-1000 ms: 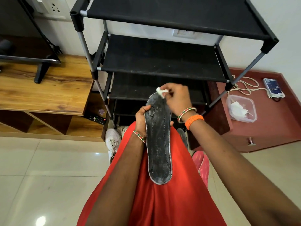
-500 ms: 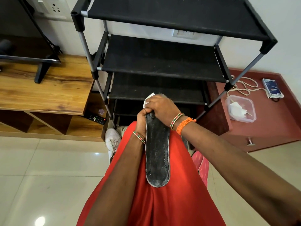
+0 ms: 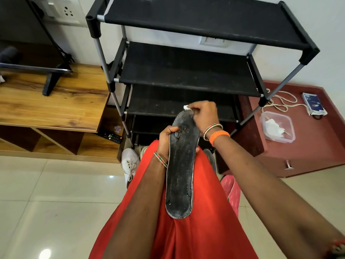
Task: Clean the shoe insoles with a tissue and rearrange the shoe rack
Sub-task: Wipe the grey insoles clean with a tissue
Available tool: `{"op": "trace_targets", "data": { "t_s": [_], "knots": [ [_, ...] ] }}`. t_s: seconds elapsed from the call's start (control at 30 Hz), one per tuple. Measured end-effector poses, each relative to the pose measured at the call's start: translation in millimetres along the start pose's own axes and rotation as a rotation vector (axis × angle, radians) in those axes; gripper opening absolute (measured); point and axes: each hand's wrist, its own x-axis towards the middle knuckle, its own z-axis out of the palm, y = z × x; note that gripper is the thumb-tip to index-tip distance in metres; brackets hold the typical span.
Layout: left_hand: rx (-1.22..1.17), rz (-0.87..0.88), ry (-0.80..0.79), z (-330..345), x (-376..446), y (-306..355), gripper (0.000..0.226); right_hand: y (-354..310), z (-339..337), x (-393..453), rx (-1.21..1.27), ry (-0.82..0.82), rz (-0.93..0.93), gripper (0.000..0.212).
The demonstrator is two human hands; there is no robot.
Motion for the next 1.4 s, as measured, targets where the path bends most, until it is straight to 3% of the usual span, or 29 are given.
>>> {"op": "trace_targets", "data": {
  "t_s": [0.13,0.23,0.3,0.37,0.43,0.5,0.67,0.73,0.93,1.07,1.23,1.4],
  "knots": [
    [-0.041,-0.015,-0.07,-2,-2,4,0.056,-5,-12,4,0.318,0.183,0.25,0.02],
    [-0.075,0.011,-0.069,-3,-1,3,0.054,-10,-22,5,0.892,0.133,0.522,0.023],
    [-0.114,0.013,-0.075,-5,1,3,0.064,-12,-25,3,1.102,0.077,0.576,0.028],
    [-0.114,0.031,-0.063,-5,1,5,0.072,-13,-22,-2,1.003,0.035,0.509,0.027],
    [-0.135,0.049,-0.052,0,0,6,0.068,-14,-16,-5,0.694,0.038,0.331,0.024],
    [-0.131,0.112,-0.025,4,0,7,0.072,-18,-8,-9,0.436,-0.009,0.09,0.023],
    [-0.092,0.282,0.085,-4,3,11,0.066,-23,13,-43,0.055,-0.261,-0.616,0.021],
    [-0.042,0.299,0.135,-8,2,12,0.058,-19,12,-47,-0.023,-0.353,-0.762,0.023],
    [-0.16,0.202,0.021,1,-3,10,0.076,-13,0,-9,-0.032,-0.29,-0.545,0.035],
    [-0.181,0.26,0.037,2,-4,12,0.077,-27,-2,-27,-0.031,-0.452,-0.776,0.039],
    [-0.183,0.206,-0.039,4,-5,10,0.073,-21,-9,-3,-0.123,-0.369,-0.626,0.034],
    [-0.229,0.209,-0.009,1,-6,18,0.075,-27,-3,-40,-0.077,-0.429,-0.9,0.037]
  ]
}}
